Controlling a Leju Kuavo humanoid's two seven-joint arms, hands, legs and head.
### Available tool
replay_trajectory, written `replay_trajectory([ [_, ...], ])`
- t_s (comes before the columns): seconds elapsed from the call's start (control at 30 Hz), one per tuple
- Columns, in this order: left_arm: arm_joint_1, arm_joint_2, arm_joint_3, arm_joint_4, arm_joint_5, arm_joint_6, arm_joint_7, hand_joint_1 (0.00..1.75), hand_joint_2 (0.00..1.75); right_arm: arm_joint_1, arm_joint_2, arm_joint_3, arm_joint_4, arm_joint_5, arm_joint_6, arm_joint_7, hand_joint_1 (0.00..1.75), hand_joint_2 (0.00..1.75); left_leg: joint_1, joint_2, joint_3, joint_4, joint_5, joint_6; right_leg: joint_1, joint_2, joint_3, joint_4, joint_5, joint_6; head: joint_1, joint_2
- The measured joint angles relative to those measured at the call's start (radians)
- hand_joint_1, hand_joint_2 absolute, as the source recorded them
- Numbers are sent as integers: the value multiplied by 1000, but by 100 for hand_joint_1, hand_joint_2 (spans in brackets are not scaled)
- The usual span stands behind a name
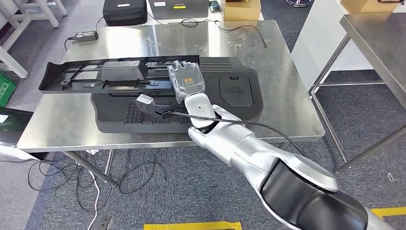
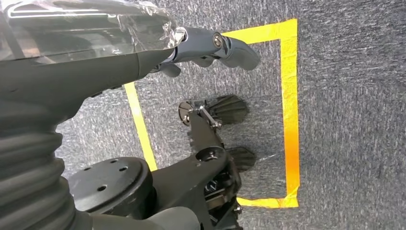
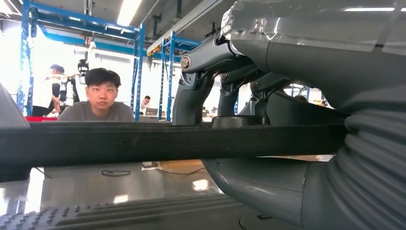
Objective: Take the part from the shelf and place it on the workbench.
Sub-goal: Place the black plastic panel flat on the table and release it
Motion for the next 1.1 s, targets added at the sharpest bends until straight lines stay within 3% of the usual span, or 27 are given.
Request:
replay_trajectory([
  [0.03, 0, 0, 0, 0, 0, 0, 0, 0, 175, -3, 0, 0, 0, 0, -1, -1, 175, 175, 4, 2, 11, -17, 7, 2, 0, 3, -16, 33, -17, 2, 2, 0],
  [0.1, -1, -1, 1, -1, 0, 0, -1, 0, 175, -6, -1, 0, 1, -2, -2, -1, 175, 175, 6, 3, 17, -23, 8, 1, -5, 5, -79, 147, -62, 10, 11, 0],
  [0.13, 0, -1, 1, -1, 0, 0, -1, 0, 175, -5, -2, 0, 2, -4, -3, -1, 175, 175, 9, 3, 17, -20, 5, -2, -8, 5, -110, 197, -74, 15, 14, 0],
  [0.17, 1, -2, 1, -1, 0, 0, -1, 0, 175, -4, -3, 0, 2, -6, -3, 0, 175, 175, 13, 3, 17, -14, 0, -8, -13, 4, -127, 217, -68, 21, 17, 0],
  [0.2, 2, -2, 1, -1, 0, 0, -1, 0, 175, -3, -4, 0, 3, -7, -3, 0, 175, 175, 19, 3, 17, -6, -8, -15, -18, 4, -125, 200, -43, 28, 19, 0],
  [0.23, 2, -2, 1, -2, 0, 0, -1, 0, 175, -3, -5, 0, 4, -8, -4, 0, 175, 175, 26, 3, 16, 6, -18, -24, -24, 1, -105, 150, -6, 36, 21, 0],
  [0.3, 1, 0, 2, -2, 0, 0, -1, 0, 175, -3, -5, 0, 4, -8, -4, -1, 175, 175, 35, 4, 10, 37, -41, -47, -28, -1, -65, 55, 31, 48, 30, 0],
  [0.33, 1, 1, 2, -2, 0, 0, -1, 0, 175, -3, -5, 0, 5, -8, -4, -1, 175, 175, 36, 4, 6, 50, -50, -57, -27, 0, -56, 36, 31, 43, 33, 0],
  [0.4, 2, 1, 3, -3, 0, 0, -1, 0, 175, -2, -6, 0, 6, -9, -5, -2, 175, 175, 34, 5, 4, 60, -59, -70, -22, 8, -60, 43, 15, 19, 29, 0],
  [0.5, 3, -1, 3, -5, 0, 0, -1, 0, 175, -5, -5, 0, 6, -9, -5, -1, 175, 175, 39, 1, 4, 85, -81, -77, -17, 17, -55, 46, 6, -12, 8, 0],
  [0.53, 2, -1, 3, -5, 0, 0, -1, 0, 175, -7, -4, 0, 6, -9, -5, -1, 175, 175, 37, -3, -14, 127, -103, -74, -16, 19, -50, 45, 3, -18, 0, 0],
  [0.6, 2, -1, 3, -5, 0, 0, -1, 0, 175, -7, -2, 0, 6, -8, -5, -2, 175, 175, 27, -11, -90, 266, -157, -64, -10, 22, -44, 45, -2, -28, -17, 0],
  [0.67, 6, -1, 3, -5, 0, 0, -1, 0, 175, -6, -2, 0, 6, -9, -5, -2, 175, 175, 13, -16, -160, 367, -171, -51, -1, 28, -39, 45, -7, -35, -30, 0],
  [0.7, 7, -1, 3, -5, -1, 0, -1, 0, 175, -6, -1, 0, 6, -9, -5, -2, 175, 175, 7, -18, -172, 364, -149, -41, 3, 32, -36, 44, -9, -37, -33, 0],
  [0.73, 8, -1, 3, -5, -1, 0, -1, 0, 175, -6, -1, 0, 6, -9, -5, -2, 175, 175, -1, -20, -164, 322, -110, -29, 6, 35, -31, 44, -12, -39, -35, 0],
  [0.8, 8, -1, 3, -5, -1, 0, -1, 0, 175, -6, -1, 0, 6, -9, -5, -2, 175, 175, -18, -27, -122, 190, -30, -2, 11, 41, -21, 41, -17, -40, -38, 0],
  [0.83, 8, 0, 3, -5, -1, 0, -1, 0, 175, -6, -1, 0, 7, -9, -5, -2, 175, 175, -25, -29, -102, 138, -9, 7, 12, 43, -19, 40, -19, -39, -38, 0],
  [0.93, 8, 0, 3, -5, -1, 0, -1, 0, 175, -4, -1, 0, 7, -9, -5, -2, 175, 175, -32, -29, -84, 89, -8, 14, 11, 46, -15, 30, -19, -27, -39, 0],
  [1.0, 6, 0, 3, -5, -1, 0, -1, 0, 175, -5, -2, 0, 7, -9, -5, -3, 175, 175, -26, -27, -74, 72, -4, 16, 13, 40, -13, 34, -28, -17, -36, 0],
  [1.03, 5, 0, 4, -5, -2, 0, -1, 0, 175, -7, -2, 0, 7, -9, -6, -3, 175, 175, -23, -26, -67, 63, -2, 18, 14, 35, -22, 58, -44, -12, -30, 0],
  [1.1, 4, 0, 5, -5, -3, 0, -2, 0, 175, -8, -2, 0, 7, -10, -7, -6, 175, 175, -21, -25, -60, 56, -3, 23, 14, 25, -75, 167, -94, -6, -18, 0],
])
